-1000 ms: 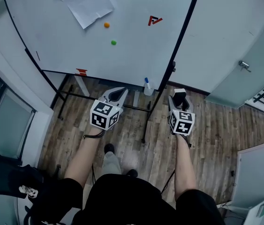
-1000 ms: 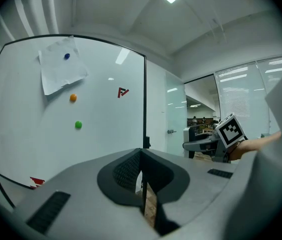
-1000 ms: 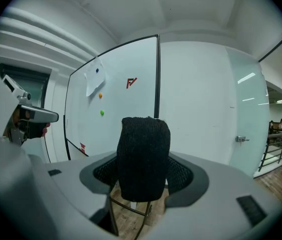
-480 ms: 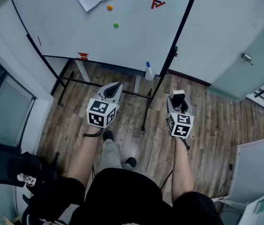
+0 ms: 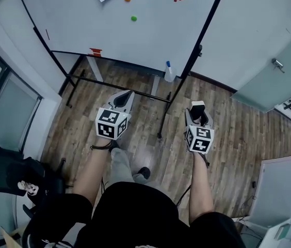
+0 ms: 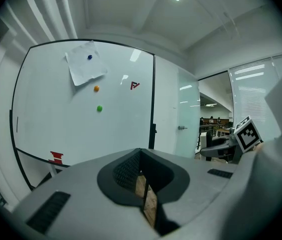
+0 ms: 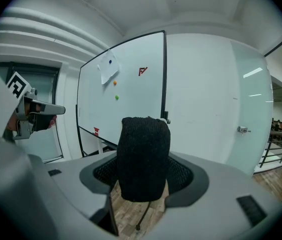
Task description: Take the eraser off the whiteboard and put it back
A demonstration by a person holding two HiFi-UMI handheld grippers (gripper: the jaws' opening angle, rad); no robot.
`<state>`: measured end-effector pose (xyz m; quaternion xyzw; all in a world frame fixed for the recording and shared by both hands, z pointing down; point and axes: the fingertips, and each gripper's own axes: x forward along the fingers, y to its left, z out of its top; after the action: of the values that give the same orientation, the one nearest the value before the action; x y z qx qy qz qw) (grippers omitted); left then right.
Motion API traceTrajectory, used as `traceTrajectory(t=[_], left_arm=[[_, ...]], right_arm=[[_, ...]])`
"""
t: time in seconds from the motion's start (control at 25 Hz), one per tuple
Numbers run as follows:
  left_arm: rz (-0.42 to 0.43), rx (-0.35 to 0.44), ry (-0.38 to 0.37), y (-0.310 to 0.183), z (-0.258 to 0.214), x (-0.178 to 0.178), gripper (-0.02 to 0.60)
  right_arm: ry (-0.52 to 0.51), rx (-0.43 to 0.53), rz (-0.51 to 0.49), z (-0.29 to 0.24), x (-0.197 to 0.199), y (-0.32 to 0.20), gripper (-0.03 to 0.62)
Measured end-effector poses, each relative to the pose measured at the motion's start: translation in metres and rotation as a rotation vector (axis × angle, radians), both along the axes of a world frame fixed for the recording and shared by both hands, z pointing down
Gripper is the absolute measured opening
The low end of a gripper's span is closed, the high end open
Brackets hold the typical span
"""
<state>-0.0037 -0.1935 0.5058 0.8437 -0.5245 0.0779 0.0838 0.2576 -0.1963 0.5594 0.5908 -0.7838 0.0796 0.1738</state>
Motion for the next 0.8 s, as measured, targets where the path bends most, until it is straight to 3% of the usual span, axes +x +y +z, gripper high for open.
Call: traceTrajectory(t=[0.4, 0.8], left_arm=[[-0.039, -0.011, -0.013, 0.001, 0.006, -0.024, 0.012], [-0.093, -0.009, -0.001, -0.02, 0.004, -0.07, 0.012]], right_arm=[[0.002, -0.016, -0.032, 0.009, -0.015, -0.017, 0.272], [-0.007, 0.002, -0.065, 0.0, -0.06, -0.054, 0.272]])
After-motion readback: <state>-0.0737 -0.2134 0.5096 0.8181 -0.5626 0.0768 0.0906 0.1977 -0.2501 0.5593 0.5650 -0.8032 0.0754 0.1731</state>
